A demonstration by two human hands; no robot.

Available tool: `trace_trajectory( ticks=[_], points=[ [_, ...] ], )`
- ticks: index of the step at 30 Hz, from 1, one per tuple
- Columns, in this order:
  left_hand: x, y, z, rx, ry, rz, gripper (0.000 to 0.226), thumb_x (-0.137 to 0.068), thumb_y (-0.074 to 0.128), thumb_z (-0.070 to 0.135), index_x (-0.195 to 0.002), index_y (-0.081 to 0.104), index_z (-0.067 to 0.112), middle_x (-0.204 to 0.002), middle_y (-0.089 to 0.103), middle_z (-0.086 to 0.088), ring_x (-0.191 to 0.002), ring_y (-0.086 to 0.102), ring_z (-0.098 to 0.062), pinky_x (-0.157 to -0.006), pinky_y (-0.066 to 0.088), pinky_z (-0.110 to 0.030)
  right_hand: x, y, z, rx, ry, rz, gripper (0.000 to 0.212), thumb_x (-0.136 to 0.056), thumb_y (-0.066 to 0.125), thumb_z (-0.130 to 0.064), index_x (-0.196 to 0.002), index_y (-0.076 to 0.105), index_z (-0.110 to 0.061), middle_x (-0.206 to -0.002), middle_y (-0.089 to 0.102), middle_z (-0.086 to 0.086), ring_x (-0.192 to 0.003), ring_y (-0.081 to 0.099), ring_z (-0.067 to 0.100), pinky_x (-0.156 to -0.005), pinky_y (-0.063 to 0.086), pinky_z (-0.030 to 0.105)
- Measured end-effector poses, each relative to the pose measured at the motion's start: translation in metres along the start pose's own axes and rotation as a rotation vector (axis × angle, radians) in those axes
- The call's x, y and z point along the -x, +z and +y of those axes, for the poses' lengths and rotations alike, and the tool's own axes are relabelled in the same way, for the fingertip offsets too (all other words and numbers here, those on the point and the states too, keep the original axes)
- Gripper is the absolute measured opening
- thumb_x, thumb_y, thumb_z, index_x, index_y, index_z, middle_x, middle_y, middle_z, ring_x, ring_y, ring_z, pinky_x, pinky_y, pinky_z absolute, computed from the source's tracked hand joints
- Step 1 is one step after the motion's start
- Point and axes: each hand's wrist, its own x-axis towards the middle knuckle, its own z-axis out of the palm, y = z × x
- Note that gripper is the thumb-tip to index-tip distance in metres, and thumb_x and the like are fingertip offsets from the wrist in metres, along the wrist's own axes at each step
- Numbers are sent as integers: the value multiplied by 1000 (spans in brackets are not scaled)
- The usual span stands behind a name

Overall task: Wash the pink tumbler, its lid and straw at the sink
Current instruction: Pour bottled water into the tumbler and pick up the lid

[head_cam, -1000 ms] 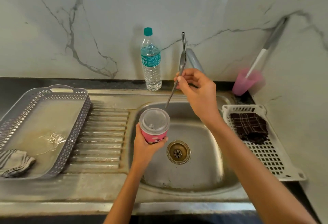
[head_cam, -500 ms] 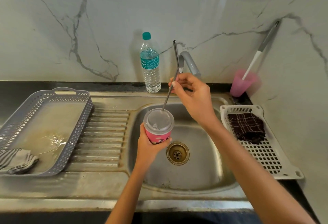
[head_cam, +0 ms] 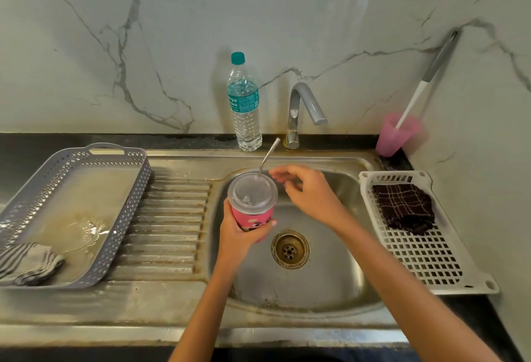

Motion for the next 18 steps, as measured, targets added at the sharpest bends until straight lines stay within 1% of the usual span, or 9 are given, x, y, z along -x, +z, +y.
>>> trace_trajectory(
  ticks=[2,3,4,6,8,9,11,15,18],
  points=[
    [-3,-4,-1,8,-17,7,91,-55,95,27,-130,44,35,-118,64,16,-110,63,-9,-86,53,-23,4,5,13,38,79,-104,45,-85,52,10,-123,62,-13,-112,67,-1,-101,62,4,-94,49,17],
    [-6,-6,-1,12,-21,11,95,-54,94,31,-134,43,32,-122,63,11,-113,62,-12,-88,53,-24,7,11,19,22,115,-179,48,-83,56,9,-126,59,-13,-113,65,-1,-104,62,9,-96,51,25],
    [-8,-8,-2,14,-22,10,98,-54,93,34,-137,42,29,-125,62,7,-115,61,-14,-91,53,-27,10,17,22,-14,145,-254,53,-81,62,6,-130,55,-15,-115,62,-2,-107,60,11,-95,52,30],
    [-13,-11,-2,11,-9,-2,101,-55,92,37,-140,40,25,-131,60,2,-119,59,-17,-97,53,-35,14,33,24,-98,177,-337,71,-77,76,-6,-138,44,-21,-119,56,-9,-110,58,10,-91,53,24],
    [-19,-15,1,24,-4,-11,101,-55,90,37,-141,38,24,-132,58,0,-121,58,-15,-98,52,-35,12,49,23,-167,166,-293,83,-72,83,-16,-141,39,-25,-118,52,-17,-106,58,6,-83,51,14],
    [-23,-18,2,31,-6,-21,100,-55,89,36,-140,38,26,-133,57,0,-121,57,-14,-98,52,-33,9,55,21,-192,151,-253,85,-70,85,-17,-140,39,-26,-117,52,-20,-103,59,4,-80,52,13],
    [-33,-26,2,35,-18,-61,97,-56,89,35,-139,39,30,-132,58,0,-120,58,-13,-96,52,-30,-3,66,19,-192,105,-186,83,-69,85,-18,-138,41,-27,-115,53,-21,-99,60,2,-81,53,17],
    [-63,-49,12,80,-75,-159,100,-53,88,34,-139,39,24,-127,61,-2,-115,62,-16,-79,55,-21,-38,81,13,-171,58,-92,81,-69,86,-25,-138,44,-26,-120,62,-7,-95,66,13,-82,59,32],
    [-92,-65,27,100,-81,-160,90,-50,86,32,-128,41,34,-132,50,-2,-113,59,-7,-69,55,-16,-72,90,7,-207,24,-53,80,-68,87,-21,-136,45,-24,-117,64,-2,-97,65,12,-82,58,30]
  ],
)
